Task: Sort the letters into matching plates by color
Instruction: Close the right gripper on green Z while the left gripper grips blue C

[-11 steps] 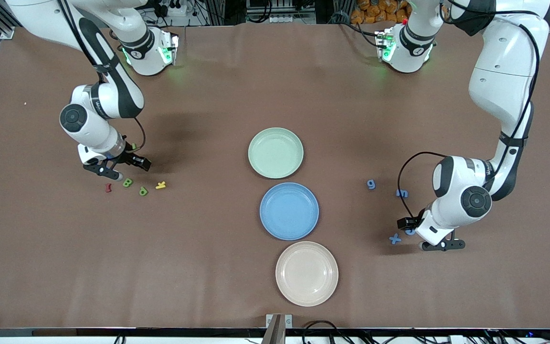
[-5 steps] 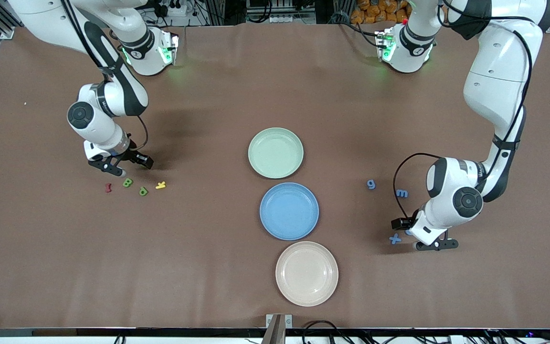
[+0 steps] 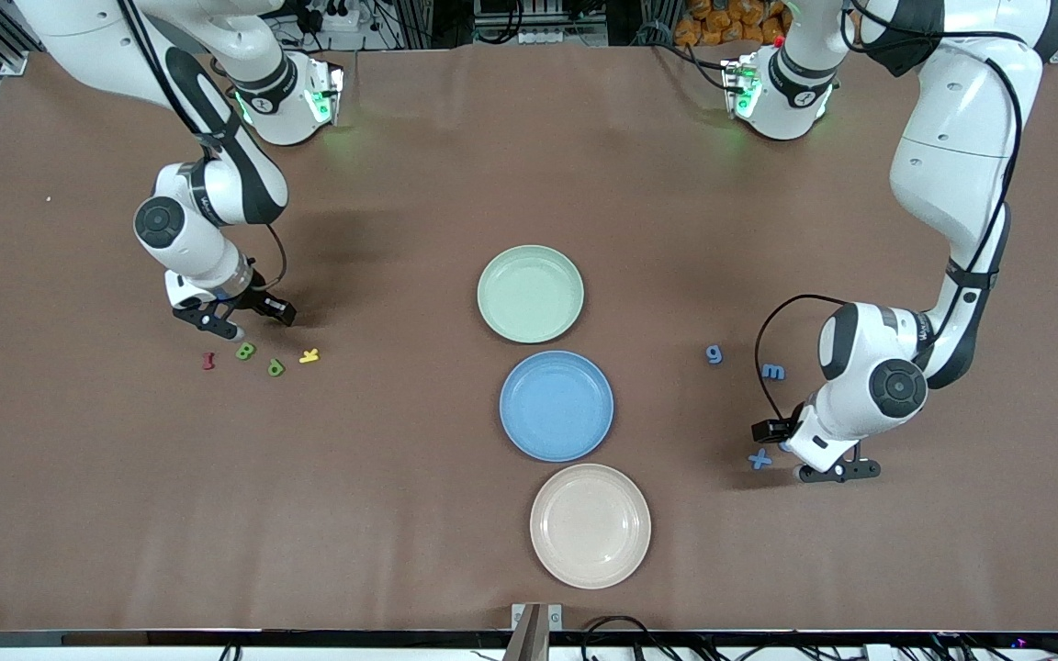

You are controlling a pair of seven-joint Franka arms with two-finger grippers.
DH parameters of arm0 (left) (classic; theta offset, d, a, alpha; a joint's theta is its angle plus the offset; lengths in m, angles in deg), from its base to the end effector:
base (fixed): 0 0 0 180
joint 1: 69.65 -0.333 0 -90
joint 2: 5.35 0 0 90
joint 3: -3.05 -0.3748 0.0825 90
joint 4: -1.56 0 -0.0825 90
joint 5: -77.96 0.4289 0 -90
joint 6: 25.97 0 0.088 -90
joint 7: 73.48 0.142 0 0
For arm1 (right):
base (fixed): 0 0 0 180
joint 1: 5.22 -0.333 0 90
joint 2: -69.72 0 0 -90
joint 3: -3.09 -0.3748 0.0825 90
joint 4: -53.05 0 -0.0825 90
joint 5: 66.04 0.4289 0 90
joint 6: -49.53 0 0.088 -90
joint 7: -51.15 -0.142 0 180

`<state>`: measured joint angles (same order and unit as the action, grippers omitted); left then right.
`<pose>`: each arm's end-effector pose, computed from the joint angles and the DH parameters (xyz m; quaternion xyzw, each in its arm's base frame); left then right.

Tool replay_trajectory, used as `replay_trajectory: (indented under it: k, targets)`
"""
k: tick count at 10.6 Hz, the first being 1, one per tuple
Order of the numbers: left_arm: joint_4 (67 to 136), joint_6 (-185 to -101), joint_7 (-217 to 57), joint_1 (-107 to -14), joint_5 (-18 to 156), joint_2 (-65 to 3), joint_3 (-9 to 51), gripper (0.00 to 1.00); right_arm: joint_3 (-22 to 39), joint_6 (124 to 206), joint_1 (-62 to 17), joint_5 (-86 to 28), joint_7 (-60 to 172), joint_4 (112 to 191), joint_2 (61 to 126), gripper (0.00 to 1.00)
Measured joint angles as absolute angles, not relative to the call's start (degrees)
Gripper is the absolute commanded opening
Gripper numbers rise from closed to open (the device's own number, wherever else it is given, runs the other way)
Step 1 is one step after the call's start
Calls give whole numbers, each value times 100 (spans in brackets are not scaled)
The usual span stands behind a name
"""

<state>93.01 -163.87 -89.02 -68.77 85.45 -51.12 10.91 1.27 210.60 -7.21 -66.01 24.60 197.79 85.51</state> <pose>0.7623 -0.1004 0.1400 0.9994 0.0323 0.0095 0.0067 0.4903 0.0336 0.1532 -0.9802 0.1980 -0.0035 0.0055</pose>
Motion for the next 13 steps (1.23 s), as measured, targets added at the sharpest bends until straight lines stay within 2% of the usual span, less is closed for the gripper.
replay_trajectory:
  k: [1, 2, 3, 4, 10, 11, 12, 13]
  targets:
    - [9281, -16411, -8902, -6883, 8545, -5125, 1090, 100, 127, 21067, -721, -6601, 2457, 19780, 8559, 51]
    - [9253, -16418, -8902, -6887, 8545, -5146, 1090, 100, 127, 21068, -722, -6601, 2455, 19780, 8560, 26]
    - [9215, -16418, -8902, -6887, 8545, -5166, 1089, 100, 127, 21068, -723, -6601, 2454, 19782, 8562, 8]
    - [9167, -16418, -8902, -6888, 8545, -5192, 1089, 100, 124, 21068, -732, -6601, 2454, 19784, 8569, 0]
    - [9051, -16418, -8902, -6915, 8545, -5263, 1088, 100, 126, 21060, -746, -6601, 2451, 19782, 8555, 0]
    - [9051, -16418, -8902, -6915, 8545, -5263, 1088, 85, 122, 21029, -748, -6601, 2449, 19773, 8548, 0]
    - [9051, -16418, -8902, -6915, 8545, -5263, 1088, 19, 115, 20957, -748, -6601, 2447, 19765, 8524, 0]
    - [9040, -16418, -8902, -6916, 8546, -5261, 1088, 0, 109, 20875, -748, -6601, 2445, 19760, 8486, 0]
